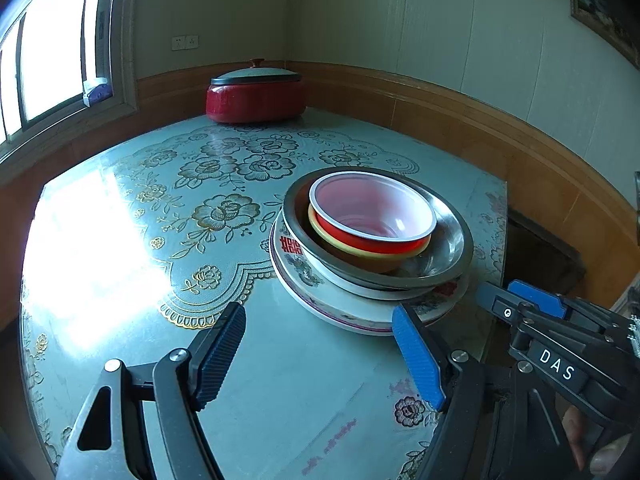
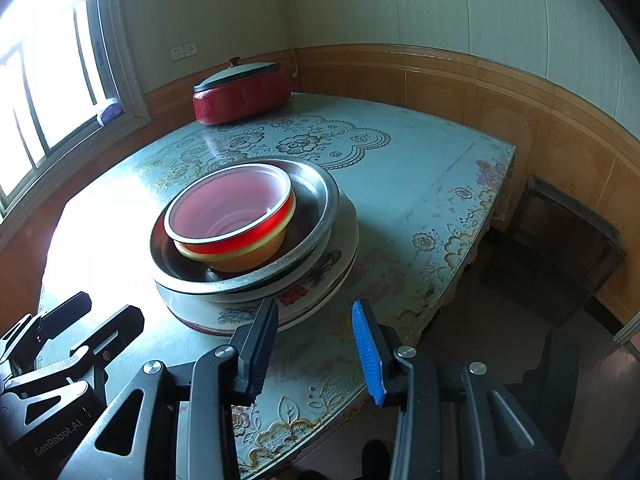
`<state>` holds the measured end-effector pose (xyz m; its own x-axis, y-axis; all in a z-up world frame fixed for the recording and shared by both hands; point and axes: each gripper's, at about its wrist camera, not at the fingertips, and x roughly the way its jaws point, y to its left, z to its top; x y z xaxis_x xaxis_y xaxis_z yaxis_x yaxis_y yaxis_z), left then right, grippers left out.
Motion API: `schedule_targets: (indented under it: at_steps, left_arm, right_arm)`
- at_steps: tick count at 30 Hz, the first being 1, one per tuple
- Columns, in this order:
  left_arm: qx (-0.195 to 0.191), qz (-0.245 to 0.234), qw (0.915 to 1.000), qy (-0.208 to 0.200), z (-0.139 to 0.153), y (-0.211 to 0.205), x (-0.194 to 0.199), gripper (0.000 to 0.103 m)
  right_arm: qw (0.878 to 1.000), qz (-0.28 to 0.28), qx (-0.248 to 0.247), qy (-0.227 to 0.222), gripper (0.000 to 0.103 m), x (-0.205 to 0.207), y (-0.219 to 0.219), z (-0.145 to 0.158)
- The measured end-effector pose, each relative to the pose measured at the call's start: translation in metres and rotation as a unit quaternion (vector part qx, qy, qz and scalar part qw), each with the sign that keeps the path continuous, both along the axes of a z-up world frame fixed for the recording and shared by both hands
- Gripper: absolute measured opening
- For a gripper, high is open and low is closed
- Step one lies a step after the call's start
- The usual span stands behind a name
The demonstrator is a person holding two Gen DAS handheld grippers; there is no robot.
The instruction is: Organize plates and bowls
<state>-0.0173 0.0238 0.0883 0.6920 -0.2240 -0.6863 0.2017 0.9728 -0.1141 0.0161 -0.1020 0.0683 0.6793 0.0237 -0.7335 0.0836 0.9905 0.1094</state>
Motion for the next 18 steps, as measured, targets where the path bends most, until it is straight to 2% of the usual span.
schedule_targets:
  at_steps: [18]
  left_arm:
    - [-0.005,-0.004,1.0,-0.006,0.0022,-0.0011,-0.0011,0.08]
  right_arm:
    - [1.0,0.006,-0.003,0.003,0.039,0.0025,0.002,-0.001]
